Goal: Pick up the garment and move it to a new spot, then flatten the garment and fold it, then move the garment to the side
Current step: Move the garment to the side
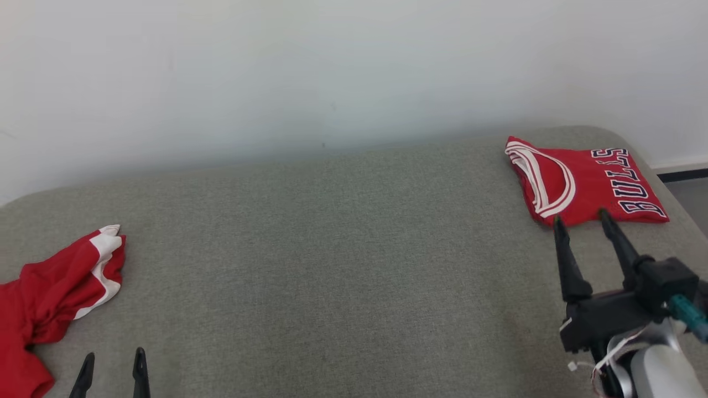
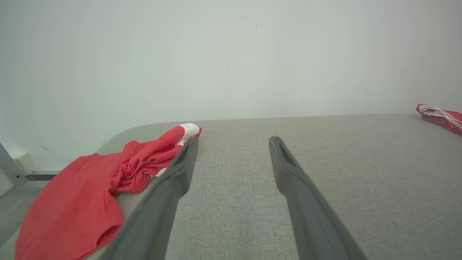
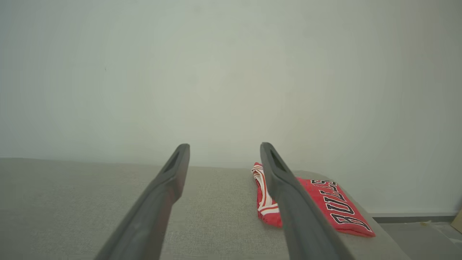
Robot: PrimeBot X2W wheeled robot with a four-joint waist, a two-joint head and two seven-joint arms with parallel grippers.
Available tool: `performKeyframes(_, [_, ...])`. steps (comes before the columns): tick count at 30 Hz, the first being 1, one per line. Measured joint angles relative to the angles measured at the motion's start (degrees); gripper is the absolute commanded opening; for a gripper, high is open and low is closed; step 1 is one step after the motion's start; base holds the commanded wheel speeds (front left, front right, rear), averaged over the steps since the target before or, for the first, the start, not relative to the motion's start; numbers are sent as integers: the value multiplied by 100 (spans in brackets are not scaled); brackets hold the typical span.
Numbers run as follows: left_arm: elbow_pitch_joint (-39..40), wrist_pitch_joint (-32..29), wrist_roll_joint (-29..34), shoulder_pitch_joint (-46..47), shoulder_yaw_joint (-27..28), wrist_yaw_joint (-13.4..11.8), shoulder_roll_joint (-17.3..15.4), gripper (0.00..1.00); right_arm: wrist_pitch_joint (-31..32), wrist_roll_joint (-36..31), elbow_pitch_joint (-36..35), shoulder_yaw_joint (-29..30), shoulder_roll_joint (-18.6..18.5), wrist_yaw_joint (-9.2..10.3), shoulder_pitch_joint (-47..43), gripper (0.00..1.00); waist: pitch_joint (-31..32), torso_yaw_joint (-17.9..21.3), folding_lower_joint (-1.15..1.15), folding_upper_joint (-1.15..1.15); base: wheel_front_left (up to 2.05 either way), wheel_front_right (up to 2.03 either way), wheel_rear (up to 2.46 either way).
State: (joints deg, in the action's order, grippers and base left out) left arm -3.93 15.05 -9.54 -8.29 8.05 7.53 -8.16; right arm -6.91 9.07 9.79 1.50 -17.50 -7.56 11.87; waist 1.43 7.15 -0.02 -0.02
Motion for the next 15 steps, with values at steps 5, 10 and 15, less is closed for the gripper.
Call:
performKeyframes(5, [-121,0,60,19,-27,0,62,100,-197,-63,-345,48,443,0,-804,100,145,-220,1,1,0,0,0])
performKeyframes(10, [-246,0,109,44,-66,0,84,100,-364,-113,-500,99,770,0,-1255,100,236,-352,2,1,0,0,0])
performKeyframes(15, [-324,0,149,49,-47,0,101,100,-481,-168,-511,-2,967,0,-1585,100,327,-413,1,1,0,0,0])
